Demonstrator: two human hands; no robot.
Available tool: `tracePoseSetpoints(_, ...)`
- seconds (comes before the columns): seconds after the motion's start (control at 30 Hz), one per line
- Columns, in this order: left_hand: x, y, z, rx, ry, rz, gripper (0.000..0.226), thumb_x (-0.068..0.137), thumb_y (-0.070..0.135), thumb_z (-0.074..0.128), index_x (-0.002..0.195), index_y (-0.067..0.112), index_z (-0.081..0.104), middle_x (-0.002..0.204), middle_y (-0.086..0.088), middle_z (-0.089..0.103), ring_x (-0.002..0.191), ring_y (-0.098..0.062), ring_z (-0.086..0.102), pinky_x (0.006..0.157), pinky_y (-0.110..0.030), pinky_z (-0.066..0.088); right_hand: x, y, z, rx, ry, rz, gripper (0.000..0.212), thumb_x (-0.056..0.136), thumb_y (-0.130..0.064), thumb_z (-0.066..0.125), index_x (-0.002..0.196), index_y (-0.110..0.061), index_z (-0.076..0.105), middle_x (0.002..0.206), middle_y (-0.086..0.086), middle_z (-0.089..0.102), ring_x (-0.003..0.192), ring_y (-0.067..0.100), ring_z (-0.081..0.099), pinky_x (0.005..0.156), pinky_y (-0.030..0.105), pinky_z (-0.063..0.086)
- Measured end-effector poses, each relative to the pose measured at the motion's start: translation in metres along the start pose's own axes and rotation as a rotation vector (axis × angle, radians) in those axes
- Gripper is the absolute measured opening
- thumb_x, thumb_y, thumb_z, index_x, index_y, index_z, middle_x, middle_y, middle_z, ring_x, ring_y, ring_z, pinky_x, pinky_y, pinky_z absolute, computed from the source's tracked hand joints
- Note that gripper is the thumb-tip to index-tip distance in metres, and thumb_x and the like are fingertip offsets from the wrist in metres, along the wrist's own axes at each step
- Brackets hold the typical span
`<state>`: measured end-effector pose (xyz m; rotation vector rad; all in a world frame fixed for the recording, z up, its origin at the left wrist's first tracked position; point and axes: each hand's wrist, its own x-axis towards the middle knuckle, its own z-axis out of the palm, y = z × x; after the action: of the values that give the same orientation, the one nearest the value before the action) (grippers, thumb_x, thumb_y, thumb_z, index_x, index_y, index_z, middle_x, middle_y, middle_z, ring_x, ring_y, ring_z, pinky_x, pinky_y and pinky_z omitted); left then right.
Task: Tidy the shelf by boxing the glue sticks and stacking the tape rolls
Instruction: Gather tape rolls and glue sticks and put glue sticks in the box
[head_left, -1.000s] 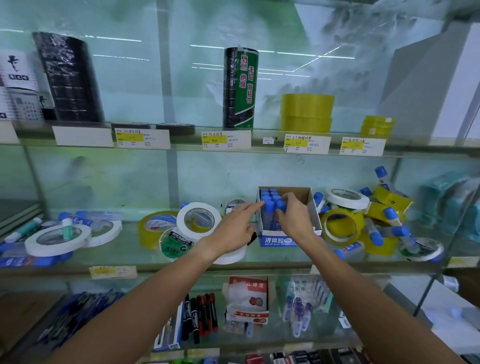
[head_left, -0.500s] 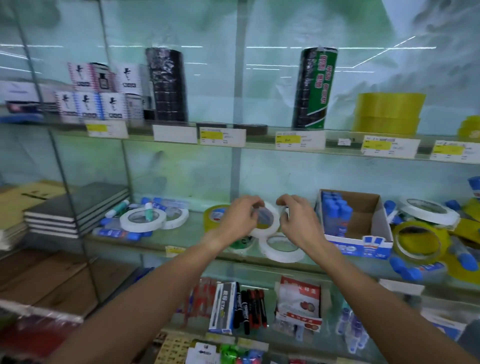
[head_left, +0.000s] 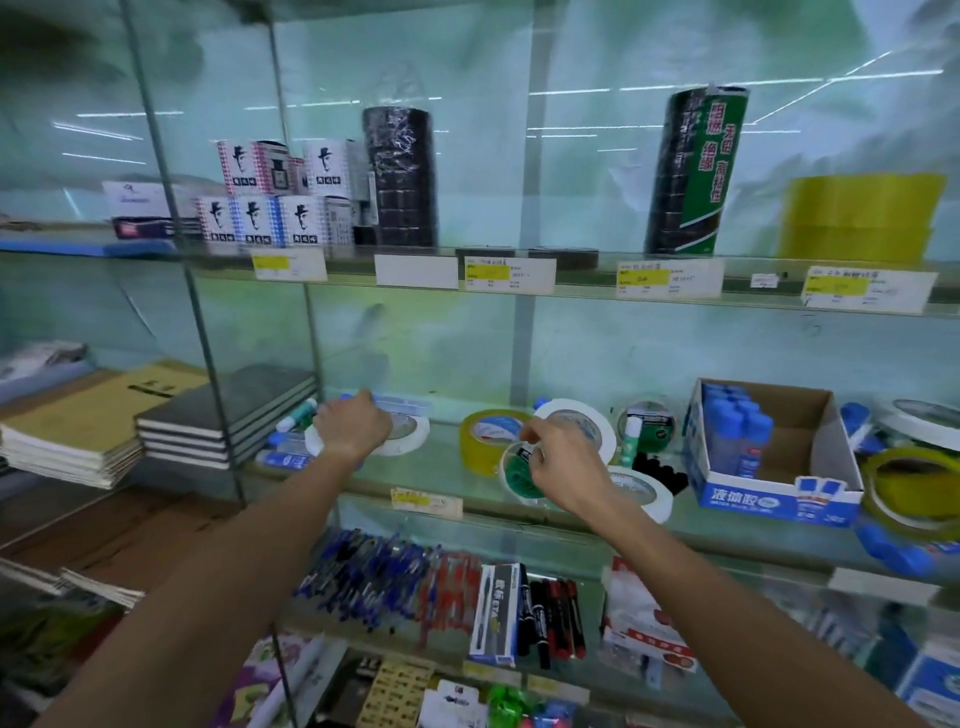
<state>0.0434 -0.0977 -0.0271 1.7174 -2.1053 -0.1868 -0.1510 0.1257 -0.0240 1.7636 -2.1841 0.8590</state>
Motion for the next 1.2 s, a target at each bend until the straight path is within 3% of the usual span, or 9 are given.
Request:
tracePoseSetpoints(0.13, -0.001, -0.001, 0.006, -0.009, -0.065, -0.095, 0.036, 0.089, 0.033, 0.047, 0.117, 0.012, 0.056, 0.132, -0.019, 0.053, 0.123, -0.038, 0.045, 0.104, -0.045, 0.029, -0.002, -0.004, 0.001, -0.013, -0.011, -0.006, 0.029, 0.084, -0.002, 0.049, 0.107, -0.011, 0.062, 0.098, 0.011, 0.065, 0.094, 0.028, 0.057, 0.072, 0.041, 0.052)
tracePoseSetpoints(0.3, 0.007, -0.007, 0.007, -0.133, -0.046, -0.084, 0.024, 0.078, 0.028, 0.047, 0.091, 0.012, 0.059, 0.098, -0.010, 0.064, 0.104, -0.035, 0.057, 0.102, -0.051, 0.030, -0.003, -0.001, 0.001, -0.005, -0.018, 0.023, 0.029, 0.084, -0.003, 0.049, 0.108, -0.013, 0.062, 0.100, 0.012, 0.064, 0.092, 0.027, 0.058, 0.071, 0.042, 0.053)
tracePoseSetpoints(0.4, 0.004, -0.006, 0.004, -0.241, 0.179, -0.038, 0.016, 0.083, 0.015, 0.051, 0.078, 0.010, 0.065, 0.086, -0.017, 0.067, 0.090, -0.037, 0.059, 0.098, -0.045, 0.033, 0.000, 0.001, 0.003, 0.018, -0.012, 0.040, 0.030, 0.083, -0.003, 0.049, 0.108, -0.014, 0.063, 0.100, 0.010, 0.067, 0.093, 0.027, 0.060, 0.073, 0.042, 0.054)
tracePoseSetpoints(0.53, -0.009, 0.009, -0.007, -0.536, 0.399, 0.215, 0.025, 0.086, -0.002, 0.054, 0.086, 0.012, 0.074, 0.088, -0.012, 0.073, 0.082, -0.031, 0.065, 0.082, -0.037, 0.044, 0.003, 0.005, 0.001, 0.085, -0.005, 0.062, 0.031, 0.085, -0.004, 0.047, 0.110, -0.014, 0.063, 0.105, 0.006, 0.070, 0.098, 0.024, 0.061, 0.080, 0.040, 0.054)
tracePoseSetpoints(0.63, -0.022, 0.029, -0.012, -0.738, 0.281, 0.392, 0.027, 0.085, -0.005, 0.056, 0.076, 0.020, 0.062, 0.083, -0.004, 0.069, 0.078, -0.023, 0.066, 0.074, -0.031, 0.051, 0.007, 0.007, -0.004, 0.137, 0.034, 0.081, 0.032, 0.086, -0.002, 0.047, 0.111, -0.012, 0.065, 0.108, 0.004, 0.070, 0.101, 0.021, 0.061, 0.087, 0.033, 0.051)
tracePoseSetpoints(0.73, -0.044, 0.056, -0.016, -0.958, 0.030, 0.459, 0.029, 0.085, -0.009, 0.056, 0.079, 0.018, 0.050, 0.086, -0.005, 0.065, 0.080, -0.021, 0.068, 0.069, -0.022, 0.049, 0.013, 0.009, -0.009, 0.224, 0.078, 0.114, 0.029, 0.086, -0.002, 0.048, 0.106, -0.015, 0.066, 0.103, 0.001, 0.072, 0.096, 0.019, 0.065, 0.087, 0.033, 0.052)
tracePoseSetpoints(0.93, -0.077, 0.096, -0.015, -1.190, -0.383, 0.547, 0.017, 0.093, -0.010, 0.047, 0.097, 0.006, 0.043, 0.105, -0.019, 0.069, 0.083, -0.025, 0.071, 0.065, -0.034, 0.057, 0.026, 0.009, -0.028, 0.451, 0.064, 0.188, 0.017, 0.094, -0.017, 0.054, 0.108, -0.019, 0.061, 0.094, 0.005, 0.069, 0.076, 0.021, 0.066, 0.073, 0.039, 0.056)
tracePoseSetpoints(1.07, -0.094, 0.120, -0.011, -1.259, -0.518, 0.588, 0.019, 0.093, -0.010, 0.047, 0.094, 0.008, 0.043, 0.098, -0.022, 0.067, 0.081, -0.030, 0.068, 0.066, -0.037, 0.058, 0.027, 0.011, -0.049, 0.573, -0.015, 0.221, 0.022, 0.094, -0.023, 0.059, 0.115, -0.021, 0.057, 0.082, 0.004, 0.069, 0.056, 0.018, 0.064, 0.058, 0.036, 0.053)
tracePoseSetpoints(1.2, -0.106, 0.143, -0.010, -1.295, -0.583, 0.622, 0.021, 0.093, -0.012, 0.046, 0.094, 0.009, 0.043, 0.092, -0.018, 0.066, 0.076, -0.027, 0.068, 0.066, -0.035, 0.058, 0.026, 0.028, -0.066, 0.554, -0.012, 0.226, 0.013, 0.092, -0.023, 0.064, 0.104, -0.020, 0.060, 0.078, 0.004, 0.070, 0.053, 0.017, 0.062, 0.053, 0.033, 0.052)
